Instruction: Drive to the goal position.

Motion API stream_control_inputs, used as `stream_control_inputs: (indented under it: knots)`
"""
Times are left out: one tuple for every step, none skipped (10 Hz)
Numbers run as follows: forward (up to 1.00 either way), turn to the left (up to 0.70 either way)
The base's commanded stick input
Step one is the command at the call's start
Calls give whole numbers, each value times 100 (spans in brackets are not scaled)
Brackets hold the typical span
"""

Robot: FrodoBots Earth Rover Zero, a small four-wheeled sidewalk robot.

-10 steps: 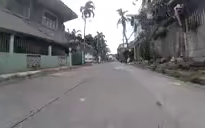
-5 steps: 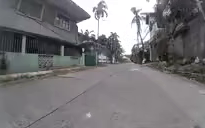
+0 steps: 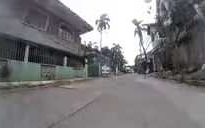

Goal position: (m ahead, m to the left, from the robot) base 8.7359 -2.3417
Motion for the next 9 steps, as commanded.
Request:
stream_control_inputs:
  knots:
    - [100,-15]
    - [100,-15]
    - [100,-15]
    - [100,-15]
    - [100,-15]
    - [100,-15]
    - [100,-15]
    - [100,-15]
    - [100,-15]
